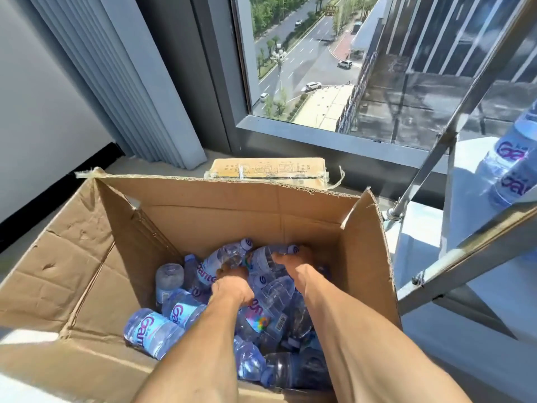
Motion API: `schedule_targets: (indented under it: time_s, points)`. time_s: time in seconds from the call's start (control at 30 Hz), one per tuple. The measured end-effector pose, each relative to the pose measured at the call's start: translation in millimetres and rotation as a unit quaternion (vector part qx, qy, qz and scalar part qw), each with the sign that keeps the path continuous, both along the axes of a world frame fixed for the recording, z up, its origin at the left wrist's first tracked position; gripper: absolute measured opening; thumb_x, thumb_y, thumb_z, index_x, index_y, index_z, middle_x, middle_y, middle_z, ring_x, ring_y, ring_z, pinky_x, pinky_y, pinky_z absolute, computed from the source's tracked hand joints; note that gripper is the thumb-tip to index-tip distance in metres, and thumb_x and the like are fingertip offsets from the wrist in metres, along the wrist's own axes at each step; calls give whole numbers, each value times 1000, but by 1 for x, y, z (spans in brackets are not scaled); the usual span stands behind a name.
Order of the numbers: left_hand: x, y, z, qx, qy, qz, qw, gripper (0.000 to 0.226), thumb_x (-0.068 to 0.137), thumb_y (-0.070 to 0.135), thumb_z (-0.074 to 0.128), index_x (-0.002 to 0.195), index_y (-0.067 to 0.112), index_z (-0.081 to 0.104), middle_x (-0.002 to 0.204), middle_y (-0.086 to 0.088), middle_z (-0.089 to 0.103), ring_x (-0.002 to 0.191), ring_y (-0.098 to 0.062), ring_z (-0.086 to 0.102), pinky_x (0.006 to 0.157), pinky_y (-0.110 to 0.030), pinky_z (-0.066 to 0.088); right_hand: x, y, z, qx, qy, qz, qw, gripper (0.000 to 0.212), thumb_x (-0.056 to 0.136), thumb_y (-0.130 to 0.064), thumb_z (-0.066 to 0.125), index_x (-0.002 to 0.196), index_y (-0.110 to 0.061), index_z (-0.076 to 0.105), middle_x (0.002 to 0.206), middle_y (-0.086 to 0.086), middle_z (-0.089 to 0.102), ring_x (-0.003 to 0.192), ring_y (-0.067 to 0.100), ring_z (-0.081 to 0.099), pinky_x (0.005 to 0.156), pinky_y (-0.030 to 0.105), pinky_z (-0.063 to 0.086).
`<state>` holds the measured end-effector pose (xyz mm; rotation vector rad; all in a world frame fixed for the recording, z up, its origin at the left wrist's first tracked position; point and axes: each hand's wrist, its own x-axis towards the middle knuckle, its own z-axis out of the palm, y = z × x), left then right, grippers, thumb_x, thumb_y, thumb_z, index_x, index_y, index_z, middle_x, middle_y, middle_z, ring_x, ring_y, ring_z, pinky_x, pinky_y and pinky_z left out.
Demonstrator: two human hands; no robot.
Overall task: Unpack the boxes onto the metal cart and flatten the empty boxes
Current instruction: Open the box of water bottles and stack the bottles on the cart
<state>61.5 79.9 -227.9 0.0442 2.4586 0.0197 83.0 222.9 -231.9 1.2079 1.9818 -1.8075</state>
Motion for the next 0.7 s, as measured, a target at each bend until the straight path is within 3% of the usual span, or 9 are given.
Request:
schedule_targets:
  time_s: [0.07, 0.13, 0.2, 0.3, 0.4, 0.47, 0.53, 0.63, 0.7]
  points:
    - [22, -17, -14, 80, 47, 69, 993, 46, 77, 26, 62, 121, 15, 55, 128, -14, 55, 120, -32, 53, 91, -33, 48, 5, -11, -6, 39, 21, -66, 997, 55, 78, -28, 79, 118, 0, 54, 122, 13, 59, 108, 25, 58, 84, 30, 44]
    - [34, -29, -20, 178, 77, 144, 970, 31, 74, 23, 68, 100, 10, 58, 109, -17, 65, 104, -36, 61, 79, -32, 47, 9, -21, -7, 27, 37, -104, 994, 49, 79, -29, 78, 114, -2, 56, 115, 13, 61, 99, 23, 58, 77, 26, 39]
    - [33, -37, -19, 254, 85, 247, 931, 39, 71, 24, 75, 102, 6, 60, 112, -19, 64, 106, -35, 61, 78, -31, 43, 14, -27, -1, 8, 53, -148, 988, 41, 80, -24, 77, 109, -1, 58, 108, 14, 64, 98, 25, 60, 74, 24, 38]
    - [31, -51, -3, 415, 114, 434, 791, 70, 70, 24, 79, 131, 3, 52, 132, -13, 56, 117, -29, 55, 88, -31, 41, 23, -28, 16, -80, 121, -208, 967, 30, 85, -14, 73, 108, -1, 60, 99, 11, 65, 104, 32, 63, 78, 28, 45]
    - [34, -71, 16, 501, 131, 569, 639, 71, 77, 34, 77, 137, 11, 47, 131, -7, 57, 116, -27, 57, 97, -40, 46, 30, -19, 44, -103, 152, -255, 950, 29, 94, -8, 60, 120, 3, 61, 117, 14, 63, 118, 32, 56, 95, 30, 39]
    - [35, -76, 30, 564, 98, 581, 578, 50, 82, 40, 71, 121, 11, 61, 108, -8, 68, 93, -25, 66, 78, -36, 52, 31, -13, 62, -144, 118, -288, 939, 32, 95, -10, 49, 120, 8, 60, 118, 19, 62, 112, 35, 58, 97, 35, 41]
    - [40, -70, 54, 633, 71, 547, 543, 28, 87, 42, 62, 97, 16, 67, 79, -3, 71, 70, -20, 66, 65, -31, 49, 35, -12, 87, -224, 139, -310, 914, 26, 90, -13, 47, 99, 4, 65, 95, 16, 66, 85, 32, 64, 83, 43, 52]
    - [48, -44, 97, 699, 5, 524, 486, 23, 85, 42, 56, 76, 21, 55, 64, 0, 58, 61, -16, 55, 59, -28, 45, 38, -19, 123, -298, 165, -299, 891, 25, 95, -24, 49, 81, -5, 58, 79, 14, 62, 67, 29, 59, 76, 42, 52]
    - [58, -25, 123, 706, -53, 501, 498, 30, 79, 45, 60, 73, 18, 48, 58, -3, 53, 61, -19, 51, 58, -28, 45, 50, -22, 141, -336, 147, -255, 895, 40, 99, -41, 43, 85, -6, 57, 83, 18, 63, 70, 32, 61, 82, 45, 52]
